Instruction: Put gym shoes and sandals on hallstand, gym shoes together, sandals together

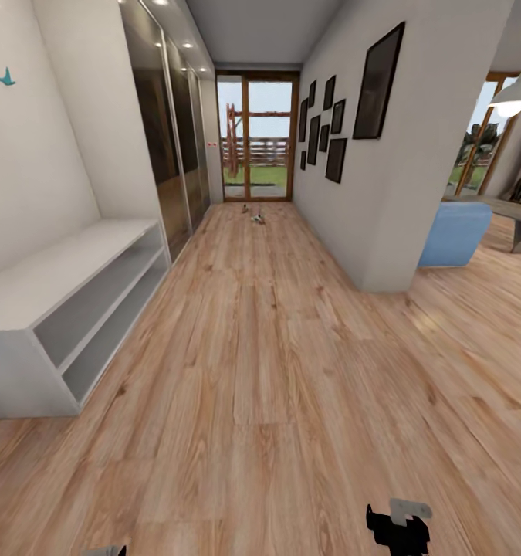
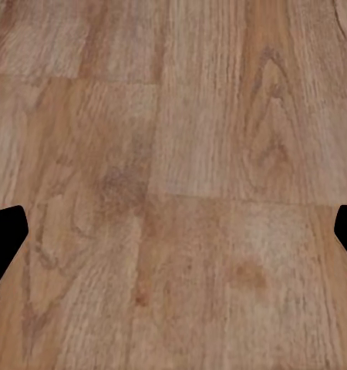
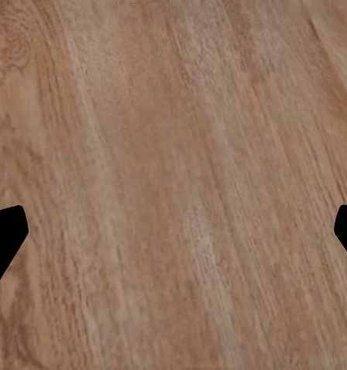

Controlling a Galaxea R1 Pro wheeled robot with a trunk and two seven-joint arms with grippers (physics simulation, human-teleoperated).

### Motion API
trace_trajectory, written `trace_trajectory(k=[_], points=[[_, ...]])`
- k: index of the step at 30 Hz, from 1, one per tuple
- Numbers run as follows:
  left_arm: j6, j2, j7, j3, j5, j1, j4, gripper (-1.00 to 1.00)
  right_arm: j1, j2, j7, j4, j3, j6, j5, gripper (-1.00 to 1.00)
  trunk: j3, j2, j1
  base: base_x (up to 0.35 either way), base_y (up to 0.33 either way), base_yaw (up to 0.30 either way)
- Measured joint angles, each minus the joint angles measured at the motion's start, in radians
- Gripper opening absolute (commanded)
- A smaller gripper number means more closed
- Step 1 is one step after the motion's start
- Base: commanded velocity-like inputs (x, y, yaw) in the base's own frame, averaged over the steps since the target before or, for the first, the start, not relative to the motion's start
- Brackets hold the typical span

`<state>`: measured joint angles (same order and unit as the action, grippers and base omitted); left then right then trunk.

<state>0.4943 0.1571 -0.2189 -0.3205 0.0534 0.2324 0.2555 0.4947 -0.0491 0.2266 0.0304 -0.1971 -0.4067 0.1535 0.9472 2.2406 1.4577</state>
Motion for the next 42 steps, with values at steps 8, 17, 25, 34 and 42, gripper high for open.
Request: trace_trajectory(k=[8,17,25,34,42], points=[[0.0,0.0,0.0,0.001,0.002,0.0,-0.001,1.0,0.0,0.0,0.0,0.0,-0.001,0.0,-0.001,1.0,0.0,0.0,0.0,0.338,0.0,0.0],[0.0,0.0,0.0,0.0,0.0,0.0,-0.001,1.0,0.0,-0.001,0.0,0.0,-0.001,0.0,-0.002,1.0,0.0,0.0,0.0,0.338,0.0,0.0],[0.0,0.0,0.0,-0.002,-0.002,0.0,-0.001,1.0,0.0,0.0,0.001,0.0,-0.001,0.0,-0.002,1.0,0.0,0.0,0.0,0.338,0.0,0.101],[0.0,0.0,0.0,-0.002,-0.001,0.0,-0.002,1.0,0.0,-0.001,0.0,0.0,-0.001,0.0,-0.001,1.0,0.0,0.0,0.0,0.338,0.0,0.087],[0.0,0.0,0.0,-0.001,-0.001,0.0,-0.002,1.0,0.0,-0.009,-0.002,0.0,0.0,0.0,0.001,1.0,0.0,0.0,0.0,0.338,0.0,0.002]])
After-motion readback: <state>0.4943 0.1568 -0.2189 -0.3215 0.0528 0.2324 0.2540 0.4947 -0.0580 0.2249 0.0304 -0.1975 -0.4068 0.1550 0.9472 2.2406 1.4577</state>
